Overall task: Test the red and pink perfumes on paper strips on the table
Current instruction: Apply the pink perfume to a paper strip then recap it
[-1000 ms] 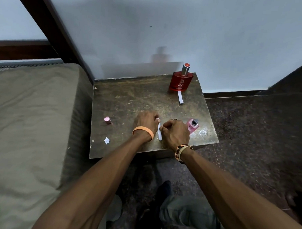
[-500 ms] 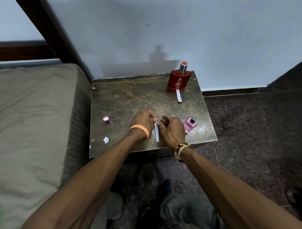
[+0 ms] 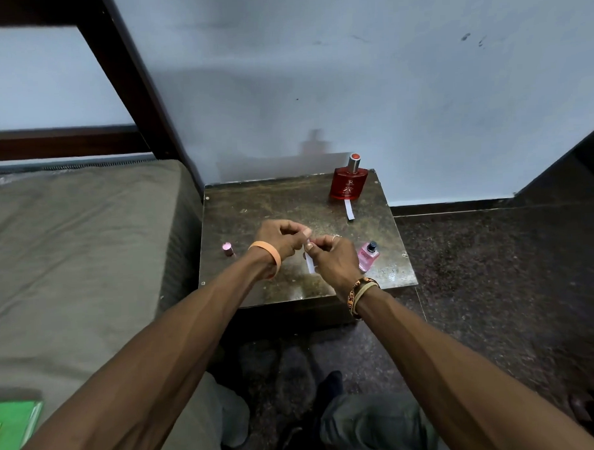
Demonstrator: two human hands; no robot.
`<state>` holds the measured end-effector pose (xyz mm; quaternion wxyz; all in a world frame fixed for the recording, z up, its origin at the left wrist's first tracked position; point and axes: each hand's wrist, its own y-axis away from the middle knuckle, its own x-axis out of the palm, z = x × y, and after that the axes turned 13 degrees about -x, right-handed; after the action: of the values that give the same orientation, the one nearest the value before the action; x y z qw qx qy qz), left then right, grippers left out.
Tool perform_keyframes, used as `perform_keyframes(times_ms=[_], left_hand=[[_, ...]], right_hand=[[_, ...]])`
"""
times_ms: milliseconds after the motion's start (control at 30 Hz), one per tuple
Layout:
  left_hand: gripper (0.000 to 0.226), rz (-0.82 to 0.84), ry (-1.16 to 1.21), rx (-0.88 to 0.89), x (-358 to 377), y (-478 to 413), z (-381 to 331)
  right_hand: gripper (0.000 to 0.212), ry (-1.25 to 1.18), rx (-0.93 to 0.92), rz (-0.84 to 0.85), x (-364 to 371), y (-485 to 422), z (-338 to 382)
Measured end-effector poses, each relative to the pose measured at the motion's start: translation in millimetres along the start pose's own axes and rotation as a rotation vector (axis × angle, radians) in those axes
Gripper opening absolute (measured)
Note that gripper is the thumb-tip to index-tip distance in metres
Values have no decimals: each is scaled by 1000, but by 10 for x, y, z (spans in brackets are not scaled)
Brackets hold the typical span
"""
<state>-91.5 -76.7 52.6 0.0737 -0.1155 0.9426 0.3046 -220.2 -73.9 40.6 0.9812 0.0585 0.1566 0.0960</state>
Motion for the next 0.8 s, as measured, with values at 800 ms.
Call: perform_keyframes(times_ms=[800], left_hand=[[12, -71, 93, -22, 471, -8, -89]], right_hand=[[80, 591, -154, -265, -836, -14, -247]])
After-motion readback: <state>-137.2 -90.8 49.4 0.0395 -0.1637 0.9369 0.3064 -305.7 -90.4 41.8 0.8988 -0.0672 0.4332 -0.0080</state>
